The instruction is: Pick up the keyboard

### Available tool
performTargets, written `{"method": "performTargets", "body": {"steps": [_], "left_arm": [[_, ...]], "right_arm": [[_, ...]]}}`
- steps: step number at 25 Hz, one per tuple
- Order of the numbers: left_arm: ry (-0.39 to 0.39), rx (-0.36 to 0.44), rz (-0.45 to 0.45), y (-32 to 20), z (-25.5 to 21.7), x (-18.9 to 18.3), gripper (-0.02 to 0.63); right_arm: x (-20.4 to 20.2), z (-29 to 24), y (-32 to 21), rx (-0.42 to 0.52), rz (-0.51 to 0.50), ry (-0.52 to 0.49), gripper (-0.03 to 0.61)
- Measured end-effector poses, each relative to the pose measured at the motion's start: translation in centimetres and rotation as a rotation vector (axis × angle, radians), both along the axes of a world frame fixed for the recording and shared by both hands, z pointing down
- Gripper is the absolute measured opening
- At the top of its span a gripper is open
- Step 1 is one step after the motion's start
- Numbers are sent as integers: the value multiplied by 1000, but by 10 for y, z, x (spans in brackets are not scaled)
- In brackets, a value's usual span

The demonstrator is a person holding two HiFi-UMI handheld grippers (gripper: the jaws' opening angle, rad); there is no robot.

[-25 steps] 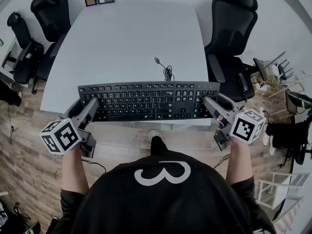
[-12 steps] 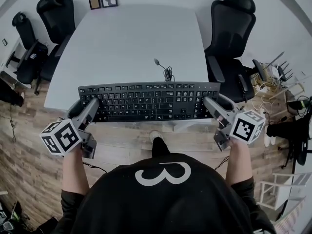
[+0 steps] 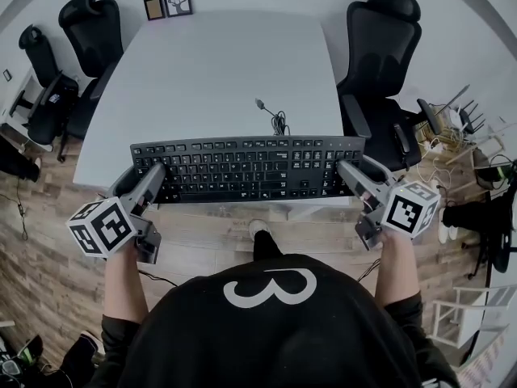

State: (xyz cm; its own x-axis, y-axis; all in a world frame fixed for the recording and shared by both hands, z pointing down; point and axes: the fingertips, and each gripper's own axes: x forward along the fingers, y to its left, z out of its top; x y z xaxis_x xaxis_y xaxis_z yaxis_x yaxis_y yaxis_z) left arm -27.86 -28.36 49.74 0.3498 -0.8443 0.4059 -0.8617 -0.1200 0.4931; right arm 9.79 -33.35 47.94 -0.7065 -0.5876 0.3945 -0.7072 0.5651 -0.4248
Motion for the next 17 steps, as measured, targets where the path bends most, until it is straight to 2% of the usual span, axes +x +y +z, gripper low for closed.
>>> {"method": "performTargets", "body": {"steps": [17], "left_arm": [[13,-7,0,-1,7,-2,275]], "right_arm": [[-1,2,1,4,10,1,201]]}}
